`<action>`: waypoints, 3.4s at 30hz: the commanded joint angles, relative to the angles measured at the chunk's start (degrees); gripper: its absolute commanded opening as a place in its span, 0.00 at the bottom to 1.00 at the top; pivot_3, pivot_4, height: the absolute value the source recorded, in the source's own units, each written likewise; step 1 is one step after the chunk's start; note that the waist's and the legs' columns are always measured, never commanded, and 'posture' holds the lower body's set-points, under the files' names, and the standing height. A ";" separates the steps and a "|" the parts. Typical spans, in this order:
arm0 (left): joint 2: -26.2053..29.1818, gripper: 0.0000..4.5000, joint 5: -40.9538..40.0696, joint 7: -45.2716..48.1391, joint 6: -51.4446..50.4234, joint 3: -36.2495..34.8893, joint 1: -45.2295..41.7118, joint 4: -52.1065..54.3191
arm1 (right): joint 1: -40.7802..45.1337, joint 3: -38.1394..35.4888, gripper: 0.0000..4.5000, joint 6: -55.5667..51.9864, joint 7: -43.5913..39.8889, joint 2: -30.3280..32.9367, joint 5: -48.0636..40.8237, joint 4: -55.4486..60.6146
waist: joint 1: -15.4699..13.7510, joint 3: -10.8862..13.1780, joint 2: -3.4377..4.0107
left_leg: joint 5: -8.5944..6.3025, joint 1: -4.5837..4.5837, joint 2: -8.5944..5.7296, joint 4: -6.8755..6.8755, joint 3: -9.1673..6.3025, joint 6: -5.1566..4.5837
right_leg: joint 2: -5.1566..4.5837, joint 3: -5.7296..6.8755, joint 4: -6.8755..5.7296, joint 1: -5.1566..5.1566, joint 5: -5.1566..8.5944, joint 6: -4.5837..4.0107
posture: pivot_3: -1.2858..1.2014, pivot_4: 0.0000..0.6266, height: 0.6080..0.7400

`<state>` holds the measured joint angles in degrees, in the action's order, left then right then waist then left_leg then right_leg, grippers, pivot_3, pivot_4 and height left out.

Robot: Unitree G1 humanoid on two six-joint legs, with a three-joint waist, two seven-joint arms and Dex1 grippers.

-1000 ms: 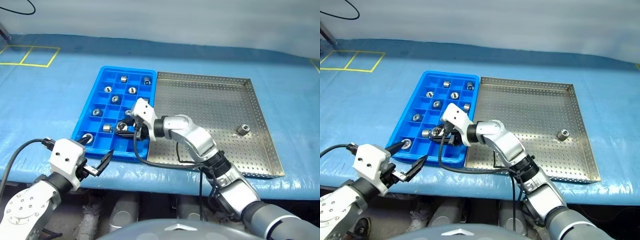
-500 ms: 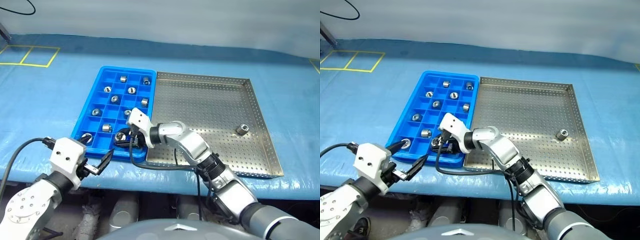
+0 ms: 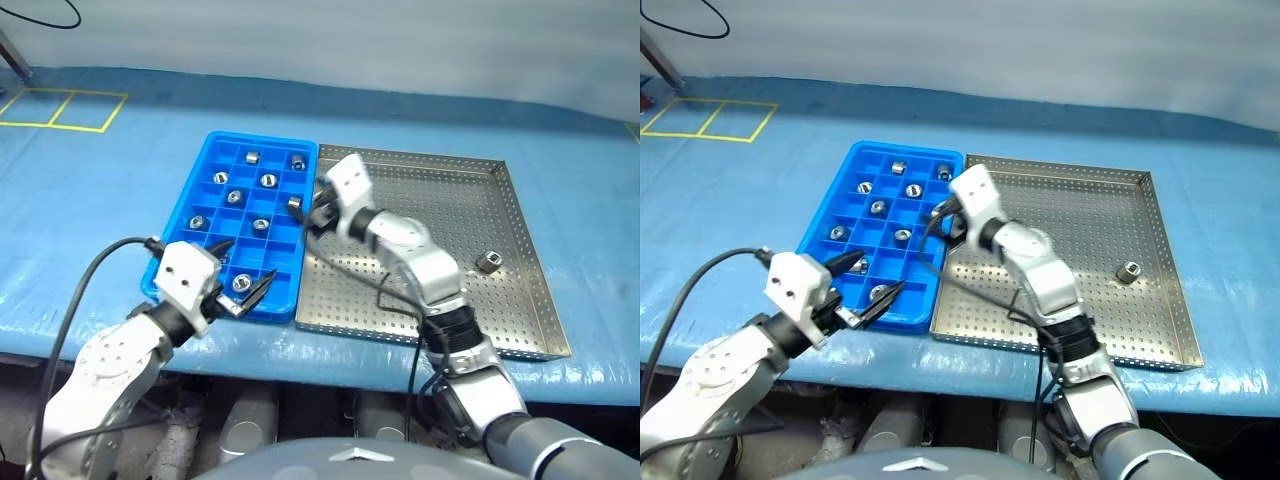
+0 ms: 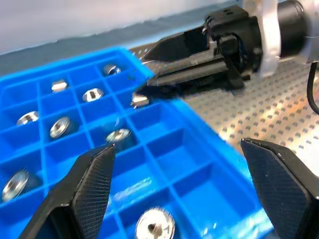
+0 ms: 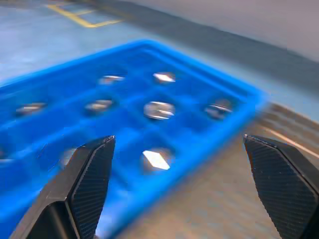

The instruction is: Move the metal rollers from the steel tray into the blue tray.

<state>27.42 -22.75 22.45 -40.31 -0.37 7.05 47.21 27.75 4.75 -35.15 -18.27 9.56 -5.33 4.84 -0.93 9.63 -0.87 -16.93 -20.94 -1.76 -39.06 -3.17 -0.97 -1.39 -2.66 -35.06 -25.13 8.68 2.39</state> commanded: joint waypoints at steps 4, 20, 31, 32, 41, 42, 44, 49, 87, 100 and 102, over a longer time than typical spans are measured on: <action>-3.36 0.97 0.84 4.65 4.16 9.60 -12.24 -9.96 | -9.18 -10.87 0.97 -7.33 9.32 4.89 3.23 9.30 | 2.47 -0.06 0.12 | 0.00 -0.26 0.07 0.04 0.13 -0.01 | 0.02 -0.05 0.00 -0.29 -0.09 0.15 | 0.46 0.24 1.00; -4.22 0.97 1.34 8.73 6.81 12.09 -15.71 -15.85 | -11.27 -19.12 0.97 -6.66 14.88 2.04 -0.37 1.45 | 11.53 -0.08 0.18 | -0.37 0.20 0.21 -0.13 1.29 -0.83 | 0.33 -1.44 0.05 -0.16 -0.27 1.08 | 0.44 0.24 1.00; -3.77 0.97 1.97 7.13 6.65 10.71 -12.24 -13.71 | -6.53 -18.48 0.97 -1.37 14.87 1.65 -0.54 -10.24 | 10.91 -0.08 0.18 | -0.40 0.19 0.22 -0.12 1.38 -0.90 | 0.33 -1.55 0.08 -0.25 -0.36 1.22 | 0.46 0.24 1.00; -3.72 0.97 2.02 7.07 6.64 10.65 -12.13 -13.66 | -6.22 -18.50 0.97 -1.20 14.99 1.61 -0.55 -11.01 | 10.83 -0.08 0.18 | -0.40 0.18 0.21 -0.12 1.38 -0.90 | 0.33 -1.55 0.09 -0.24 -0.37 1.22 | 0.46 0.24 1.00; -2.95 0.97 1.76 6.68 6.33 9.59 -11.45 -12.87 | -6.78 -17.77 0.39 -1.47 15.26 1.58 -0.70 -10.35 | 10.09 -0.09 0.17 | -0.41 0.19 0.21 -0.12 1.39 -0.92 | 0.31 -1.56 0.10 -0.23 -0.38 1.23 | 0.47 0.24 1.00; -2.86 0.97 1.72 6.67 6.29 9.49 -11.38 -12.79 | -6.85 -17.64 0.38 -1.54 15.20 1.59 -0.77 -9.95 | 10.04 -0.09 0.17 | -0.41 0.19 0.21 -0.12 1.40 -0.92 | 0.32 -1.56 0.10 -0.23 -0.38 1.23 | 0.47 0.24 1.00; -2.67 0.97 1.64 6.71 6.24 9.23 -11.28 -12.65 | -6.79 -17.38 0.38 -1.70 14.98 1.48 -1.02 -8.84 | 9.91 -0.09 0.17 | -0.41 0.19 0.21 -0.13 1.40 -0.92 | 0.32 -1.56 0.10 -0.23 -0.38 1.23 | 0.47 0.24 1.00; -2.15 0.97 1.17 6.49 6.05 7.99 -10.72 -11.74 | -5.94 -15.04 0.38 -1.42 13.06 0.81 -1.89 -5.36 | 9.86 -0.09 0.18 | -0.41 0.17 0.22 -0.12 1.41 -0.92 | 0.32 -1.57 0.09 -0.27 -0.38 1.23 | 0.48 0.24 1.00; 7.30 0.97 -4.48 -2.55 -5.05 -20.32 13.60 12.32 | 6.12 15.03 0.80 -2.85 -21.26 -3.50 -9.79 -6.67 | 0.80 0.02 0.04 | -0.25 0.04 0.22 0.01 0.61 -0.52 | 0.22 -0.66 0.07 -0.29 -0.13 0.24 | 0.57 0.24 1.00; 3.53 0.97 -0.57 -1.10 1.35 -3.14 -1.66 0.42 | 0.75 1.38 0.99 -1.05 -11.03 2.59 -9.16 1.06 | 1.20 0.00 0.01 | -0.20 0.03 0.13 -0.01 0.38 -0.45 | 0.13 -0.45 0.09 -0.13 -0.13 0.24 | 0.52 0.24 1.00; 2.19 0.97 -0.23 -0.21 3.28 -1.35 -5.44 -4.25 | -1.34 -1.38 0.99 -1.67 -11.24 6.24 -9.52 2.50 | 1.42 -0.01 0.03 | -0.20 0.00 0.10 0.00 0.38 -0.46 | 0.10 -0.44 0.09 -0.15 -0.14 0.23 | 0.50 0.24 1.00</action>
<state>29.90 -23.65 21.56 -39.48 -2.36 3.20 44.45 26.84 5.95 -36.68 -29.63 14.86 -14.10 4.21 0.49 9.62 -0.84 -17.14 -20.95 -1.67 -39.07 -2.77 -1.44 -1.30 -3.11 -34.96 -25.29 8.55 2.62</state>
